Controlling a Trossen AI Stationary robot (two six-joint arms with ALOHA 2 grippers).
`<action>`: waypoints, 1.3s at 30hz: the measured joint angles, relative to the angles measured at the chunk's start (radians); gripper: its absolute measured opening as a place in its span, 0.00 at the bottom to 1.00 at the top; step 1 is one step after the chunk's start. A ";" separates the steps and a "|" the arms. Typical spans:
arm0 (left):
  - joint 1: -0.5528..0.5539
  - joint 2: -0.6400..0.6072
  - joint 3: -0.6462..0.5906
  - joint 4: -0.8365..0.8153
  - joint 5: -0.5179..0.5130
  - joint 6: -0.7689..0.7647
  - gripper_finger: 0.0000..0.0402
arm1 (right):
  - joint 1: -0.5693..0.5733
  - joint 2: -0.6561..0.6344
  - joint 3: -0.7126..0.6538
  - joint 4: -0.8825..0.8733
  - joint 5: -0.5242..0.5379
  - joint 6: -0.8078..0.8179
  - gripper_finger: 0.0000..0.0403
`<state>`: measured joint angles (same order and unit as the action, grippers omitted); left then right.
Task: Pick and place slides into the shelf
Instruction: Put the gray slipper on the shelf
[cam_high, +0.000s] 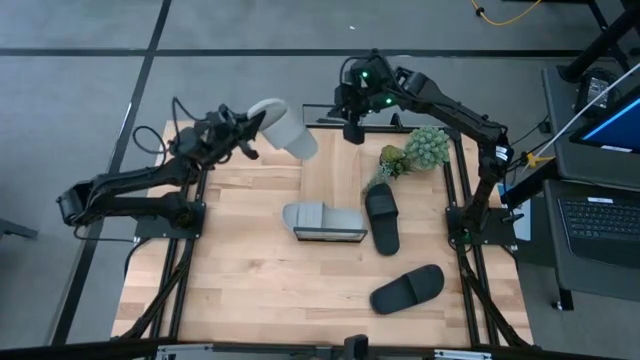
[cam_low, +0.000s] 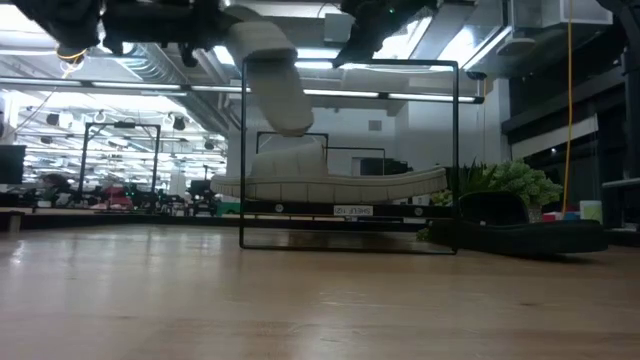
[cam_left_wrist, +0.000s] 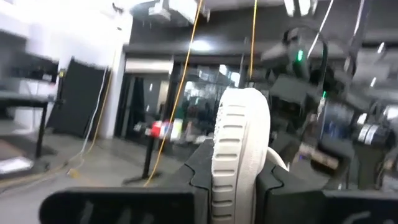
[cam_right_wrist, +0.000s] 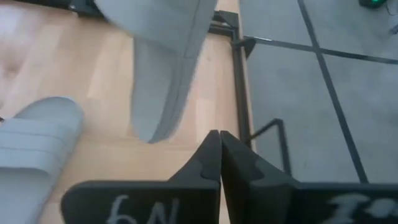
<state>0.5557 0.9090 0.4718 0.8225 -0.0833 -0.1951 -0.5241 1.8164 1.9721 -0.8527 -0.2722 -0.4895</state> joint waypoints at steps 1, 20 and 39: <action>-0.008 -0.005 -0.019 0.032 -0.008 -0.007 0.09 | 0.010 -0.002 -0.015 0.016 -0.001 0.012 0.01; -0.074 -0.066 -0.079 0.046 -0.060 -0.015 0.09 | 0.080 -0.393 -0.814 0.798 0.001 0.195 0.00; -0.289 0.082 -0.078 0.049 -0.458 -0.085 0.09 | 0.247 -0.633 -1.523 1.595 0.279 0.355 0.01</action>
<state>0.2665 0.9906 0.3935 0.8718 -0.5409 -0.2803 -0.2770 1.1835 0.4489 0.7421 0.0073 -0.1345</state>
